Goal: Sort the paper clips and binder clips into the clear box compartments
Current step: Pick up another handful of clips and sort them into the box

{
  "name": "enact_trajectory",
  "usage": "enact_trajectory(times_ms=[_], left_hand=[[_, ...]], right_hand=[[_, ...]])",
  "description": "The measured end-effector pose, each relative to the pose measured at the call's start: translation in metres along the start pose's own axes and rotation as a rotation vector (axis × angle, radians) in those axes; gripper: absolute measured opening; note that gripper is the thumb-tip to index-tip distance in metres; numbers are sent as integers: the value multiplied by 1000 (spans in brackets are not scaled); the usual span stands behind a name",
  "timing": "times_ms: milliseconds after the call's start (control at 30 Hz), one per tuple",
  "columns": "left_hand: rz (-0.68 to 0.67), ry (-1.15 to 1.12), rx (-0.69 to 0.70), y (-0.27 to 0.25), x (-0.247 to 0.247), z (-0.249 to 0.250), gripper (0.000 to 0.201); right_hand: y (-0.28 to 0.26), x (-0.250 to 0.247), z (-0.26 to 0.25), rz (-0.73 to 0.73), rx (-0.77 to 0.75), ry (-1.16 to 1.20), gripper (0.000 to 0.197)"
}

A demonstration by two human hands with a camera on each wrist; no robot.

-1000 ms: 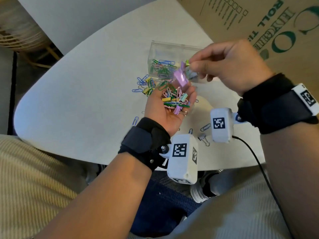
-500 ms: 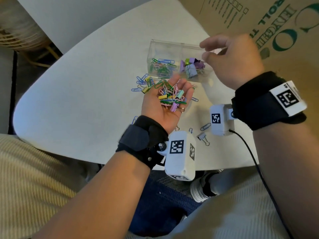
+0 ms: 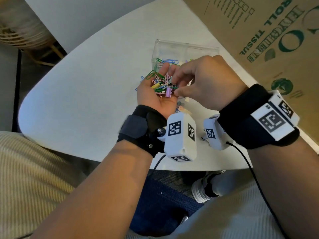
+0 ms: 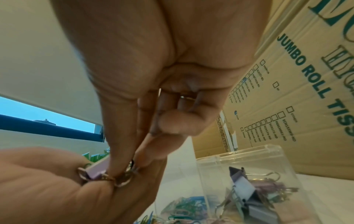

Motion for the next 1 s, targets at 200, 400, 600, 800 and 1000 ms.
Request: enact_trajectory(times_ms=[200, 400, 600, 800, 1000], left_hand=[[29, 20, -19, -5, 2, -4, 28], [40, -25, -52, -3, -2, -9, 30], [-1, 6, -4, 3, -4, -4, 29], [-36, 31, -58, 5, -13, -11, 36], [-27, 68, -98, 3, -14, -17, 40]], right_hand=[[3, 12, -8, -65, -131, -56, 28], [3, 12, -3, -23, -131, 81, 15], [-2, 4, 0, -66, -55, 598, 5], [8, -30, 53, 368, 193, 745, 12], [14, -14, 80, 313, 418, 770, 27]])
Point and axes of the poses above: each hand's wrist, its own y-axis towards the middle knuckle, its own x-axis out of the palm, z = x × y, the point moved 7 cm from there along y, towards the middle knuckle, and after that the axes turned 1 degree about -z, right-handed, at the moved point
